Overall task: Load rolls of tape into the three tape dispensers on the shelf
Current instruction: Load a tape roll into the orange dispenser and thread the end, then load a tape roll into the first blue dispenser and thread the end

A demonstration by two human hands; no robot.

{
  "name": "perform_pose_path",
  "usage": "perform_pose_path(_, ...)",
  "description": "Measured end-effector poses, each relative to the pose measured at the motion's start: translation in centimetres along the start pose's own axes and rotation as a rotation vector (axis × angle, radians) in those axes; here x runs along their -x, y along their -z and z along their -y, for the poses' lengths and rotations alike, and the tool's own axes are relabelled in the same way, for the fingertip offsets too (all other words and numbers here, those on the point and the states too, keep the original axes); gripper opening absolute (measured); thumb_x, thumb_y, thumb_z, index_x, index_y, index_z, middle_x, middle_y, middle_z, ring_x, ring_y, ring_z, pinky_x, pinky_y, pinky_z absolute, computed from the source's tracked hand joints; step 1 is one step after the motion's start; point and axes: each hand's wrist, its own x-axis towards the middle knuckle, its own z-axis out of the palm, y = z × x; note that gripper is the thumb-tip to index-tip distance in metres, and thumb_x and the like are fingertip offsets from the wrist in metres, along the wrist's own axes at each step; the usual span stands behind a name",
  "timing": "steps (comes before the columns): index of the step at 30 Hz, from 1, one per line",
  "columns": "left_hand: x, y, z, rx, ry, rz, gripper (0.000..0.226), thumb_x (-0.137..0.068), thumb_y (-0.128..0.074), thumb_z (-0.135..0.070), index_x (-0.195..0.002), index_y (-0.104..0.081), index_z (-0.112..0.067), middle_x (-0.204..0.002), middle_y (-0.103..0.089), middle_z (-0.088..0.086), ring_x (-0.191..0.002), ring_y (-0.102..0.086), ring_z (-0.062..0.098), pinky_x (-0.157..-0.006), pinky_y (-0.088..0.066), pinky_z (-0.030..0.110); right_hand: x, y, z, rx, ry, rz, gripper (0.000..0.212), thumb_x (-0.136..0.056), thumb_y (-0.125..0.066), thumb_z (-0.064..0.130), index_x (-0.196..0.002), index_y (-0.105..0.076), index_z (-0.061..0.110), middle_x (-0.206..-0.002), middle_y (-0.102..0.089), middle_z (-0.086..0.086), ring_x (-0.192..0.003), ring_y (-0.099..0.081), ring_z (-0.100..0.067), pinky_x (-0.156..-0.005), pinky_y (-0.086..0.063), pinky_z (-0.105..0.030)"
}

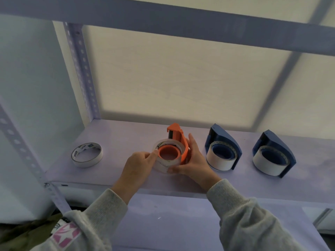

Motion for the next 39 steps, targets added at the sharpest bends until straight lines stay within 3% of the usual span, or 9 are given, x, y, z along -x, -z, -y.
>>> perform_pose_path(4,-0.1,-0.2,1.2,0.089,0.003,-0.040,0.062,-0.081,-0.043,-0.065,-0.095,-0.067,-0.010,-0.082,-0.067,0.013,-0.070,-0.063,0.022,-0.070,-0.058,0.043,0.8,-0.7,-0.3,0.014,-0.016,-0.078,0.129,-0.057,-0.093,0.020,-0.153,-0.007,0.030,-0.149,-0.039,0.005,-0.135,-0.043,-0.013,-0.106,-0.043,-0.030)
perform_pose_path(7,0.0,-0.3,1.3,0.133,0.028,-0.093,0.064,-0.082,-0.048,-0.060,-0.125,-0.053,-0.012,-0.115,-0.054,0.005,-0.092,-0.062,0.024,-0.085,-0.055,0.040,2.3,-1.1,-0.3,0.062,0.011,-0.216,0.108,-0.062,-0.090,0.026,-0.148,-0.024,0.025,-0.143,-0.040,0.013,-0.131,-0.041,-0.007,-0.107,-0.037,-0.027)
perform_pose_path(13,2.3,-0.9,-1.5,0.233,-0.293,-0.464,0.026,-0.084,-0.060,-0.012,-0.108,-0.053,-0.017,-0.112,-0.043,-0.005,-0.099,-0.051,0.015,-0.086,-0.049,0.033,5.5,-0.1,-1.3,-0.020,0.056,-0.792,0.031,-0.087,-0.069,0.027,-0.115,-0.056,0.025,-0.112,-0.060,0.010,-0.106,-0.059,-0.013,-0.087,-0.050,-0.022)
perform_pose_path(18,3.4,-3.9,-7.2,0.296,-0.552,-0.382,0.019,-0.081,-0.057,-0.013,-0.099,-0.056,-0.021,-0.107,-0.047,-0.014,-0.102,-0.049,-0.003,-0.084,-0.042,0.009,6.1,3.1,-2.0,-0.001,0.051,-0.989,0.022,-0.091,-0.063,0.018,-0.110,-0.052,0.024,-0.113,-0.052,0.001,-0.105,-0.055,-0.019,-0.094,-0.051,-0.036)
perform_pose_path(25,1.0,-12.8,-11.0,0.345,-0.062,0.113,0.054,-0.085,-0.059,-0.043,-0.132,-0.042,-0.023,-0.125,-0.043,-0.009,-0.110,-0.044,0.005,-0.095,-0.043,0.026,7.1,7.2,-3.3,-0.036,-0.073,-0.876,0.031,-0.093,-0.059,0.020,-0.123,-0.053,0.025,-0.121,-0.052,0.005,-0.110,-0.052,-0.013,-0.093,-0.047,-0.031)
perform_pose_path(29,0.1,-15.3,-12.1,0.344,0.042,0.052,0.043,-0.089,-0.058,-0.033,-0.127,-0.047,-0.018,-0.106,-0.057,-0.007,-0.092,-0.053,0.006,-0.068,-0.041,0.014,8.0,9.3,-3.5,-0.069,-0.041,-0.827,0.022,-0.092,-0.061,0.015,-0.110,-0.057,0.027,-0.109,-0.060,0.007,-0.102,-0.059,-0.012,-0.081,-0.048,-0.022)
perform_pose_path(31,0.0,-15.8,-12.5,0.324,0.060,-0.008,0.037,-0.091,-0.055,-0.023,-0.126,-0.050,-0.017,-0.104,-0.058,-0.005,-0.092,-0.052,0.009,-0.073,-0.039,0.017,8.6,9.7,-3.6,-0.057,-0.039,-0.709,0.016,-0.092,-0.061,0.016,-0.100,-0.061,0.029,-0.094,-0.067,0.006,-0.089,-0.064,-0.011,-0.076,-0.055,-0.026)
perform_pose_path(34,0.2,-16.3,-12.9,0.286,0.054,-0.039,0.037,-0.091,-0.051,-0.012,-0.127,-0.050,-0.016,-0.107,-0.057,-0.003,-0.096,-0.051,0.011,-0.078,-0.039,0.020,9.2,9.7,-3.6,0.021,-0.033,-0.437,0.029,-0.094,-0.059,0.020,-0.116,-0.052,0.038,-0.083,-0.067,0.006,-0.076,-0.064,-0.009,-0.074,-0.057,-0.027)
perform_pose_path(39,0.7,-16.9,-13.5,0.228,0.013,-0.068,0.037,-0.088,-0.052,-0.007,-0.123,-0.057,-0.016,-0.102,-0.059,-0.006,-0.089,-0.054,0.007,-0.063,-0.039,0.006,9.3,11.4,-3.9,0.009,-0.044,-0.395,0.047,-0.093,-0.058,0.018,-0.130,-0.038,0.040,-0.088,-0.061,0.007,-0.073,-0.058,-0.001,-0.064,-0.050,-0.015)
